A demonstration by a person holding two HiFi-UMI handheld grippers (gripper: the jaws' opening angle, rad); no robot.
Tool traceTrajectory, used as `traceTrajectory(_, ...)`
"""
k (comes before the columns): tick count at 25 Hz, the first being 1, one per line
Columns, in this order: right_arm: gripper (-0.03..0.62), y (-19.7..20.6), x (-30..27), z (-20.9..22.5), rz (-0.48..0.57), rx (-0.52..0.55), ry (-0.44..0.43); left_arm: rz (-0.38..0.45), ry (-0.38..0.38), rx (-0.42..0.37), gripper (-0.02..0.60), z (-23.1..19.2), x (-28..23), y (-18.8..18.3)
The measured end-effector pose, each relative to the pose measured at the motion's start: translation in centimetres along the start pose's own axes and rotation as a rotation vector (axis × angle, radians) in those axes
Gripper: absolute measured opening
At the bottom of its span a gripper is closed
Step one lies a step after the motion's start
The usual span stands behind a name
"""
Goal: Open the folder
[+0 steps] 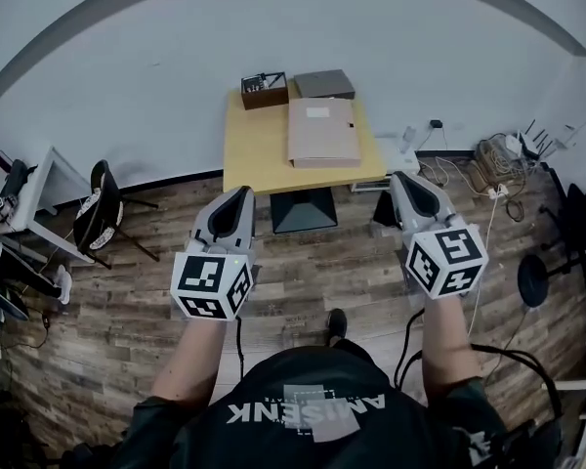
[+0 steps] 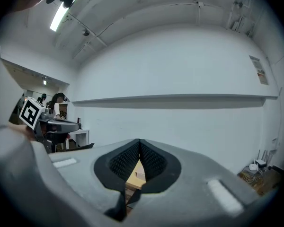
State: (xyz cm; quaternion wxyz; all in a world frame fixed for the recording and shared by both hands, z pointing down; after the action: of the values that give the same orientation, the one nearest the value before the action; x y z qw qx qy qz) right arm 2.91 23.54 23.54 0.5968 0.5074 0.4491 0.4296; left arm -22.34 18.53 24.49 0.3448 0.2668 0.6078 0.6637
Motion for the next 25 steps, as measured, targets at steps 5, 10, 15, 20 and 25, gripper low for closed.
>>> traceTrajectory(5, 0.003, -1.0, -3.7, 5.1, -0.007, 0.004, -0.029, 0.013, -0.015, 0.013, -0.002, 0.8, -5.6, -0.9)
traceTrajectory(10, 0.003, -1.5, -6.5, 10.2, -0.012, -0.018, -0.05, -0.024, -0.048, -0.001, -0.002, 1.4, -10.7, -1.0)
traceTrajectory(15, 0.002, -1.0, -8.3, 14.2, -0.019, -0.034, -0.09, -0.016, -0.119, 0.06, -0.001, 0.9, -14.5, -1.6)
traceTrajectory(20, 0.002, -0.7, -9.7, 18.1, -0.015, -0.053, -0.103, -0.046, -0.106, 0.016, -0.002, 2.0, -18.0, -1.7)
traceTrajectory(25, 0.002, -1.2, -12.0, 18.3, 0.003, -0.043, -0.202, -0.105, -0.11, -0.014, -0.002, 1.5, -21.1, -0.7)
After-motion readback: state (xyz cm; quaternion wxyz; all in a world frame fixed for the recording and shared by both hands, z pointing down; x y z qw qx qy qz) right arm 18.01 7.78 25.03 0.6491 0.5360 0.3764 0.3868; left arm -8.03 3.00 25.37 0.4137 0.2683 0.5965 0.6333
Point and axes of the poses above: the fingertips, and each gripper's own axes: x backward along the fingers, z to its right, y out of its underside, the point moved 3 cm from there along x, backward along the fingers, and after that the axes turned 6 degrees about -x, right-handed, at the moved point
